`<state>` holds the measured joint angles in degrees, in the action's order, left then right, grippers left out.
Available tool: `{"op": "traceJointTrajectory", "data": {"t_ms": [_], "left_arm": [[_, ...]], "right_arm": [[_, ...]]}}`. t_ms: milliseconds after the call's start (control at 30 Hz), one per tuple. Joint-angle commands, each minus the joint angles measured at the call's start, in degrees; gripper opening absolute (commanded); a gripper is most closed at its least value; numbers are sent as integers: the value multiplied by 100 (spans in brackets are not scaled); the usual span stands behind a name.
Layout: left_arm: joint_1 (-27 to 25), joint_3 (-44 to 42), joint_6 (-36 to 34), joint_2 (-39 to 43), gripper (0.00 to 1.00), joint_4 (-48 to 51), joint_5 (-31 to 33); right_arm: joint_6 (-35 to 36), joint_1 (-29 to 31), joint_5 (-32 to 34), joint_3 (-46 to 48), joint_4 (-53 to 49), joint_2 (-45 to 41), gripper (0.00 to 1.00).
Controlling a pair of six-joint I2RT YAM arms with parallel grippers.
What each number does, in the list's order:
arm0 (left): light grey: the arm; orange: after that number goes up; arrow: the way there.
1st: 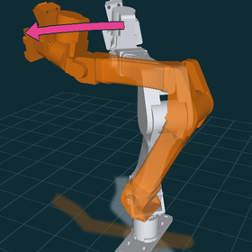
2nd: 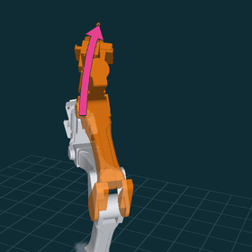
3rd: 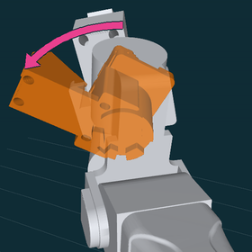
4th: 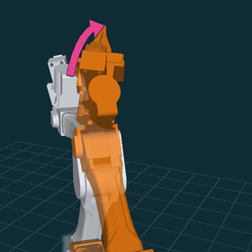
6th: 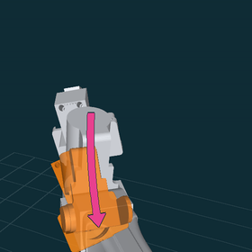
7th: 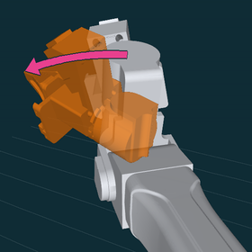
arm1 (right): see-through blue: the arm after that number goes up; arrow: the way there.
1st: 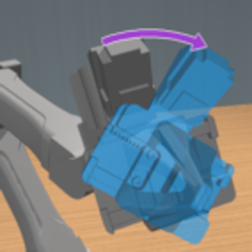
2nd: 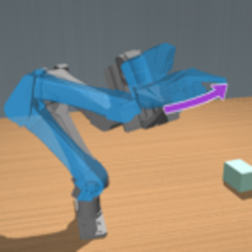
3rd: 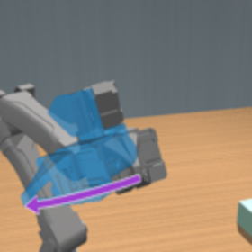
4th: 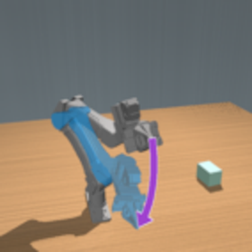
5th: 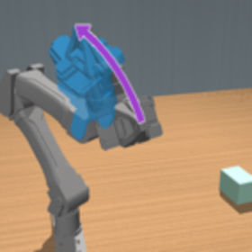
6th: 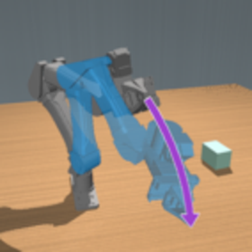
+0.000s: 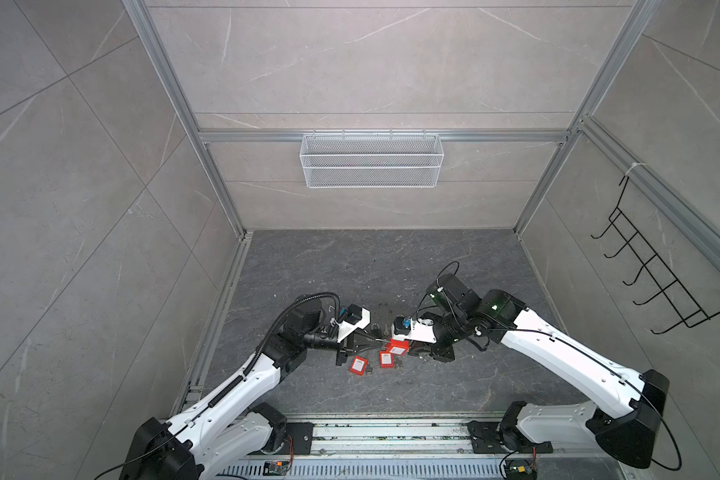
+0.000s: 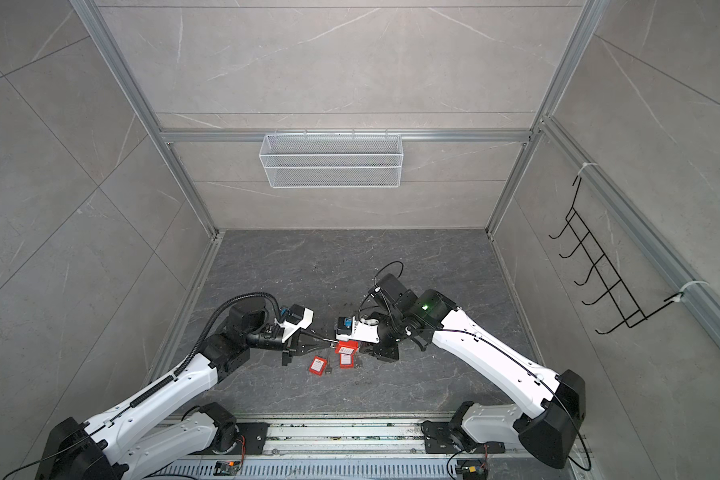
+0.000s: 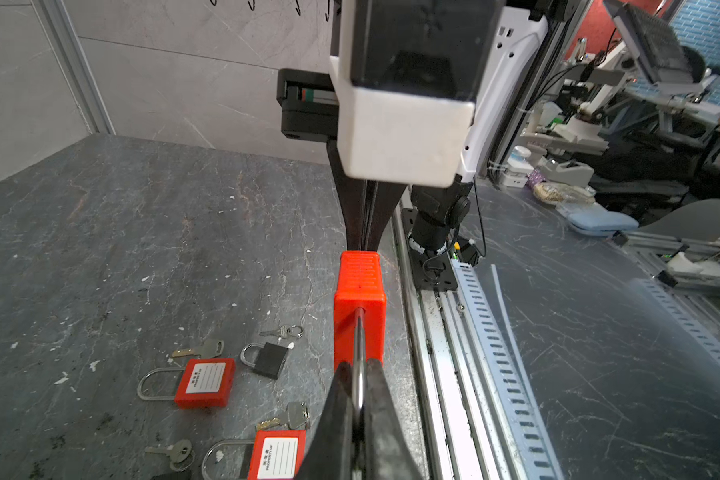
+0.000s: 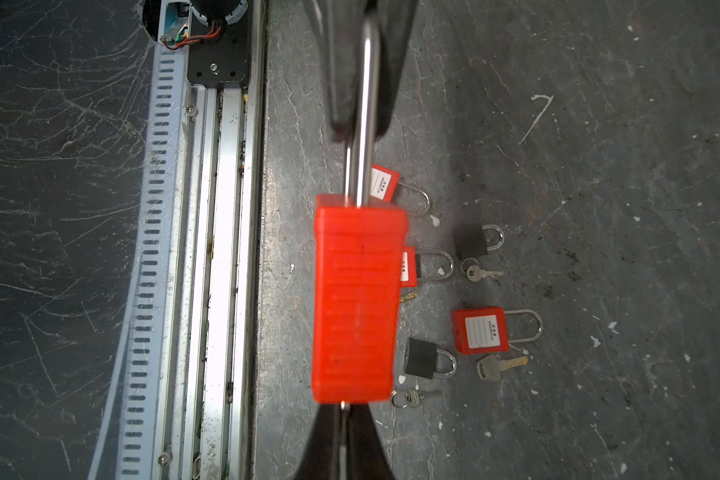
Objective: Lock with the key
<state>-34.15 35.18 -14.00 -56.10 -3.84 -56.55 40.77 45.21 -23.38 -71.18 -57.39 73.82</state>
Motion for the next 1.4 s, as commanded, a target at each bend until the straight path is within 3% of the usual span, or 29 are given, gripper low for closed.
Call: {"op": "traceJointTrajectory", "data": {"t_ms": [0,233,533,867,1200,1367], "left_arm": [[-30,341,-527,270,0,568,151],[-7,620,-1163,456,0,1511,423],[203,789,-1408,451,0,1906,596],[1220,1611,-2129,51,0,3376,306],[1260,3381,-3789,-1908,0,6692,2249],[1217,3831,-3895,-2662,0,7101,3062]], "right_arm": [[239,23,105,149,-239,-42,0],[280,-181,96,352,-438,-44,0],[96,-477,-212,668,-12,-276,0],[-454,-680,100,1259,676,-274,0],[-2533,-689,518,1474,2248,26,0],[-3387,-689,648,1530,2758,223,0]]}}
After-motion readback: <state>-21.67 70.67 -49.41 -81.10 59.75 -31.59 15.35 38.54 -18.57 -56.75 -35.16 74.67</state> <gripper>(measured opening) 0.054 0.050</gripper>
